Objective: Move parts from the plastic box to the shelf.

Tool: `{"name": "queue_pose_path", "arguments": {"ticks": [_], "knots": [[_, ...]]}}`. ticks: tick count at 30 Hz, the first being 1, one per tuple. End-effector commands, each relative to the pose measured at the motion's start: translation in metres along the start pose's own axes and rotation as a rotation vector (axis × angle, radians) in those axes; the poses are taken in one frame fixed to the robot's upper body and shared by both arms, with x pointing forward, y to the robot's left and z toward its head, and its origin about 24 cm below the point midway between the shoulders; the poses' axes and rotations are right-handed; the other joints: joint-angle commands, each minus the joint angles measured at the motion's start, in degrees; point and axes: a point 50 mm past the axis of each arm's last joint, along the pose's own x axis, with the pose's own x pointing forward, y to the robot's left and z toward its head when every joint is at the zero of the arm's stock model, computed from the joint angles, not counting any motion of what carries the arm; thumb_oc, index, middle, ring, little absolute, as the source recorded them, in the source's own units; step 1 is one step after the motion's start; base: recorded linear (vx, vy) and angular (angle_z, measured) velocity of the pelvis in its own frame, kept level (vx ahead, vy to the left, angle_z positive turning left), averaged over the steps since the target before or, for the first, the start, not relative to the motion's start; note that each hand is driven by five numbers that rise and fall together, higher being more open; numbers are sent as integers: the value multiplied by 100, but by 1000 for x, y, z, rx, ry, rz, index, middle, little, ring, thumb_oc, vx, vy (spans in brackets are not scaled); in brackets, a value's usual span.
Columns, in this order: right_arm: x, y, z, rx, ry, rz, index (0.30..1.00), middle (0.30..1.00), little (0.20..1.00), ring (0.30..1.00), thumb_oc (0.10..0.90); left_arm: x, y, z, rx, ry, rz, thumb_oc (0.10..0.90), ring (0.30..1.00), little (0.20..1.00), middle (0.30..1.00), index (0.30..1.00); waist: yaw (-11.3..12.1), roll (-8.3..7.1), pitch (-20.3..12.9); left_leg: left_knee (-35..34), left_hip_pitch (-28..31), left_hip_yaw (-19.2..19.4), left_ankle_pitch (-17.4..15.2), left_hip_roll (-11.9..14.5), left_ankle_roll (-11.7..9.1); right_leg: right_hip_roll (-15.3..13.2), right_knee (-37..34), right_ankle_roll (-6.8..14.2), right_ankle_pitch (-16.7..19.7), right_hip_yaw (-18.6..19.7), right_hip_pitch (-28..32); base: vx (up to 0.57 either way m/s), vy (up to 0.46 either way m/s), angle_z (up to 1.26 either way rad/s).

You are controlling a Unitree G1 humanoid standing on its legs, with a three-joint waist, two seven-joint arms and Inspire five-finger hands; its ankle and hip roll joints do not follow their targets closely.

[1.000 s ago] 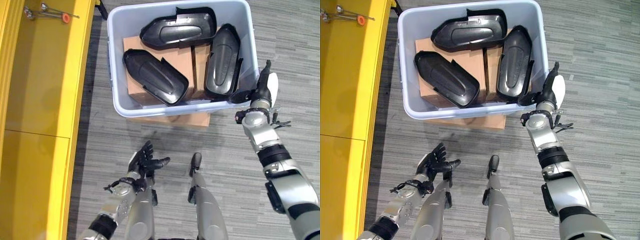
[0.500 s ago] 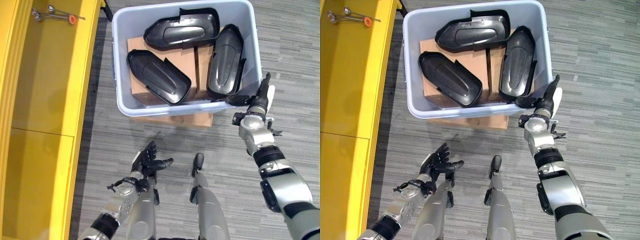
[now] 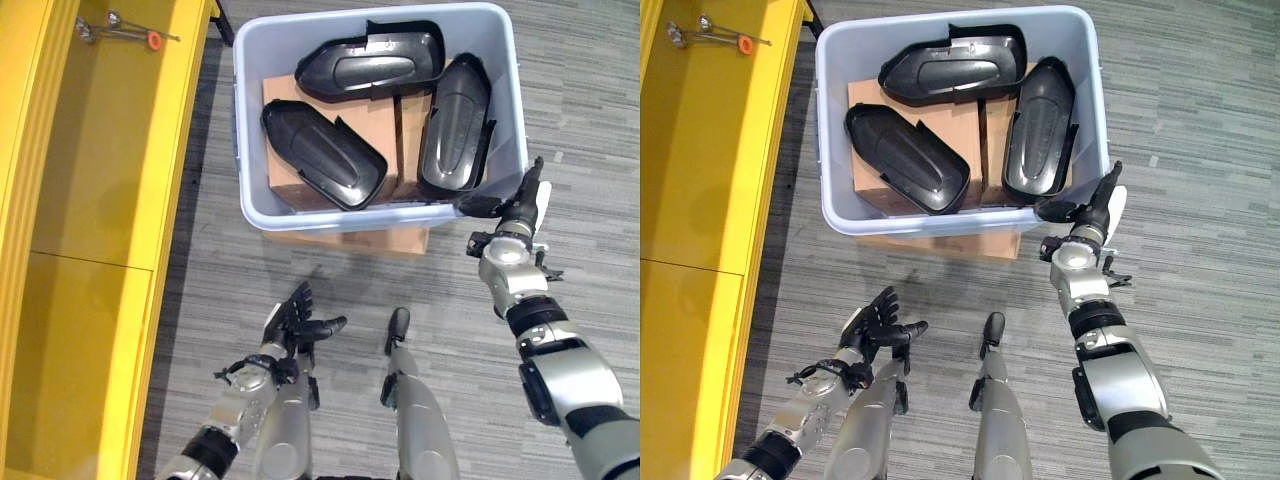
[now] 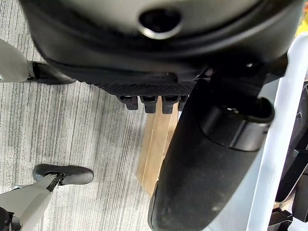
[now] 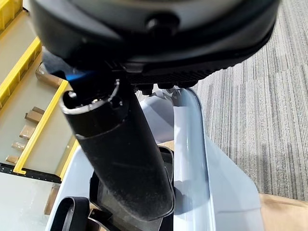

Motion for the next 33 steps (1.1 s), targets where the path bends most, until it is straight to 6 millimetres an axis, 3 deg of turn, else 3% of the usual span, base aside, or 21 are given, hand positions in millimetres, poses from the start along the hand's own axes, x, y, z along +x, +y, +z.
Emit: {"name": "queue_pose_path", "arguments": {"ticks": [1,11,33], "knots": [[-15,12,-41,-29,139,62,1000,1000,1000,1000,900,-3,-17,6,-32,-80,-65,900,1000,1000,1000,1000,155,101,-256,94,-224,-496,-50,351,-39,-767,828,585,-723,208,357,0,0,0],[-33,23,-70,-72,214,115,1000,1000,1000,1000,900,-2,-19,6,-41,-77,-63,900,1000,1000,1000,1000,165,41,-260,108,-207,-536,-69,342,-22,-774,809,595,-710,171,427,-2,7,2],[-47,31,-92,-22,307,130,1000,1000,1000,1000,900,-2,-15,5,-46,-75,-35,900,1000,1000,1000,1000,272,-30,-227,181,-266,-602,-94,276,13,-842,742,631,-652,75,521,-1,1,1]]}}
